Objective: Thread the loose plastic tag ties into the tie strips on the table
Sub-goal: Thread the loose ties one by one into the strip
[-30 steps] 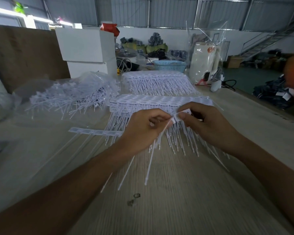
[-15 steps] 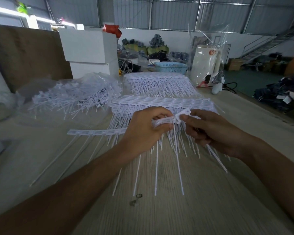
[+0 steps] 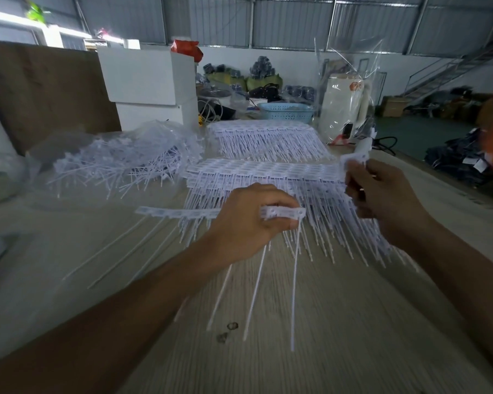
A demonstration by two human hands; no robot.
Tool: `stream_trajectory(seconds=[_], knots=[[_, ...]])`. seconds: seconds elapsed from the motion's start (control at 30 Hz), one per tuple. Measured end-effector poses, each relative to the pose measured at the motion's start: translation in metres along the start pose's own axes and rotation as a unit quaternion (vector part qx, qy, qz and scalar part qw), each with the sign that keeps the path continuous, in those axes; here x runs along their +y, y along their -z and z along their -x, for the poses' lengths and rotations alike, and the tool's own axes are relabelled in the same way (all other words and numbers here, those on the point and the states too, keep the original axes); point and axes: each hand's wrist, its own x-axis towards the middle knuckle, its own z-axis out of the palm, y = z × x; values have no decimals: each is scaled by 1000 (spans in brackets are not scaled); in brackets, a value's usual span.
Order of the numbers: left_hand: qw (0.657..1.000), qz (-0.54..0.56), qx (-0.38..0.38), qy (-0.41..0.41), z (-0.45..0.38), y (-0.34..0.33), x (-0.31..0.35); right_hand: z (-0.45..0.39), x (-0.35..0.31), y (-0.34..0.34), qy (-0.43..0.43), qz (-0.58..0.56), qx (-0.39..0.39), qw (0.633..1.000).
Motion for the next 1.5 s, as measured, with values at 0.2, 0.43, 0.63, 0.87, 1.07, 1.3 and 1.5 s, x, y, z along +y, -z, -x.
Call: stream_trajectory(seconds=[0.2,0.43,0.63,0.87,1.07,1.3,1.5], knots=[[999,13,41,29,-1,-4,2,18,2,-34,-48,35,-149,987],[999,-12,29,12,-2,-10,-2,33,-7,-43,-115,-40,-240,963],[995,-63,-71,12,-3,4,-13,22,-5,-35,-129,-77,-180,972],[985,-168,-45,-3,-4,5,-17,23,0,-33,-108,-81,-216,967],[974,-216,-54,-33,-2,6,-16,26,1,-37,65,103,-156,980],[979,-196,-46,-23,-4,8,-14,26,2,-36,109,120,-139,977],[988,-142,-56,-1,-4,11,-8,24,3,-36,121,127,-143,974]])
